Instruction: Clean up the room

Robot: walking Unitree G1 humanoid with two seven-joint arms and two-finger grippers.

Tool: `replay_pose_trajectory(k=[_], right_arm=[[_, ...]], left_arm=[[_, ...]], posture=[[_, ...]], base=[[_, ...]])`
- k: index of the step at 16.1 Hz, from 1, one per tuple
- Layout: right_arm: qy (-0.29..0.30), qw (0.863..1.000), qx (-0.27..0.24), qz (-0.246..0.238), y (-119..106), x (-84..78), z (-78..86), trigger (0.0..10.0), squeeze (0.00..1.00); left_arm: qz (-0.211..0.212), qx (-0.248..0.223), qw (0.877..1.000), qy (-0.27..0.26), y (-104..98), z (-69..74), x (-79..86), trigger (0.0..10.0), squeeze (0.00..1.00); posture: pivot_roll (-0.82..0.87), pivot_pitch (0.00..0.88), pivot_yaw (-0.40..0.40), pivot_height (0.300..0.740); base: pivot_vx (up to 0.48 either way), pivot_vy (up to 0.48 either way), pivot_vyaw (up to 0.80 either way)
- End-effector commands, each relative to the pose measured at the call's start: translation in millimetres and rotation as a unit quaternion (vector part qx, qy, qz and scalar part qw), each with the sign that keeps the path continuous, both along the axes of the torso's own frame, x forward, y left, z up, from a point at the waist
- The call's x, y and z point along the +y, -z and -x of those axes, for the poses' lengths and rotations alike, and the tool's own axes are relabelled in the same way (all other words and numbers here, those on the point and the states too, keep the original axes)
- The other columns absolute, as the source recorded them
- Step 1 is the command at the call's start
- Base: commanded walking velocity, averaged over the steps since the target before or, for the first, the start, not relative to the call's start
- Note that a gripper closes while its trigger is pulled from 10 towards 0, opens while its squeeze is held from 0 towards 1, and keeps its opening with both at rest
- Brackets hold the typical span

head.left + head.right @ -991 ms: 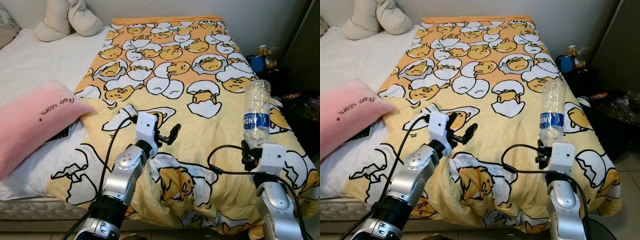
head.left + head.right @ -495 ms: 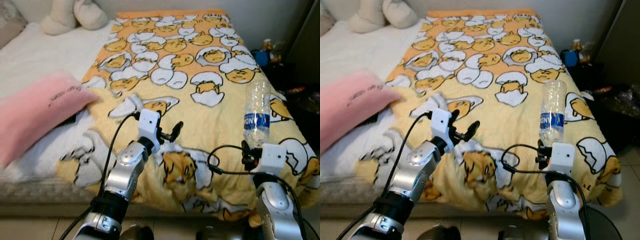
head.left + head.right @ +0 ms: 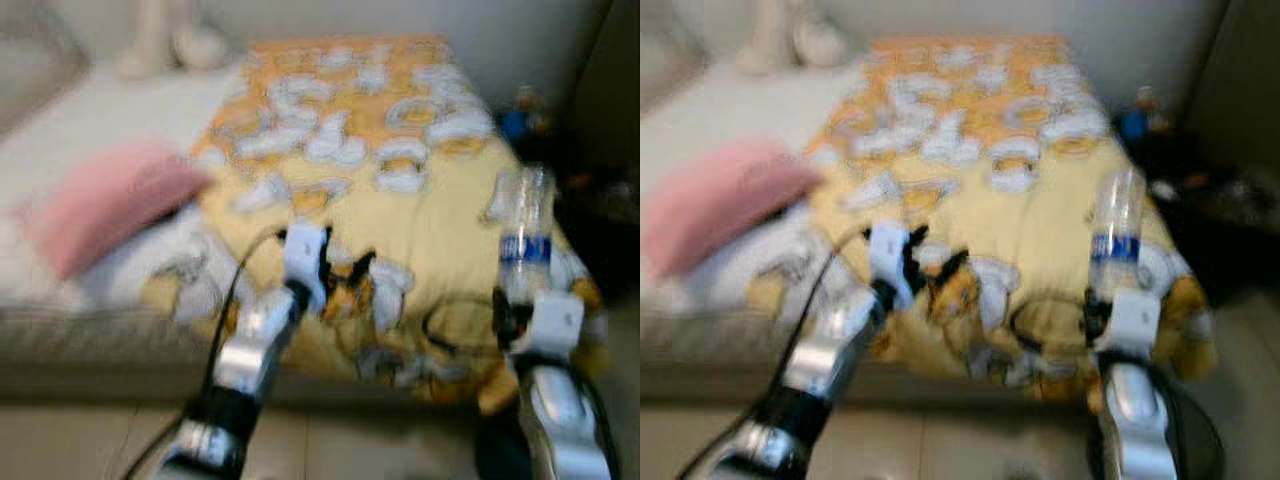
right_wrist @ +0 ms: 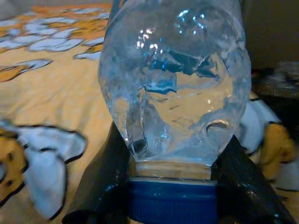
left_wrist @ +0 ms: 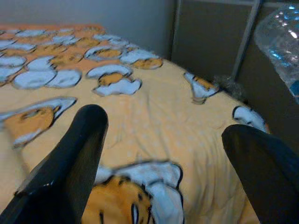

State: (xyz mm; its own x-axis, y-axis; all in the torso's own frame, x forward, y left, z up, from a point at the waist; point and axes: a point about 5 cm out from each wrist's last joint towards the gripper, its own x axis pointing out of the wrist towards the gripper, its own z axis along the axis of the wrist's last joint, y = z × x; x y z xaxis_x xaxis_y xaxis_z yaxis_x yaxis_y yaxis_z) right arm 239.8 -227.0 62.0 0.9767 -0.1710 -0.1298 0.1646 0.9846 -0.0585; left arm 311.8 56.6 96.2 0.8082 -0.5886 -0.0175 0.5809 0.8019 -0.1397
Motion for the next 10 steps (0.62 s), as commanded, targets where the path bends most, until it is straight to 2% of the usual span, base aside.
replay_pose_trajectory(k=[1, 10], right_arm=[[-0.009, 1.0, -0.017, -0.001, -6.8, 4.2, -3.5, 0.0, 0.0], [-0.009, 1.0, -0.008, -0.001, -4.2, 5.4, -2.3, 0.0, 0.0]], left_arm=[[0.004, -0.001, 1.0, 0.005, -1.0, -0.1, 1.1, 10.0, 0.0], [0.014, -0.005, 0.999, 0.029, -1.5, 6.3, -3.2, 10.0, 0.0]], posture=[[-0.26, 0.0, 0.115, 0.73], [-0.26, 0.0, 0.12, 0.73]], base=[[0.0, -0.48, 0.0], [0.0, -0.48, 0.0]])
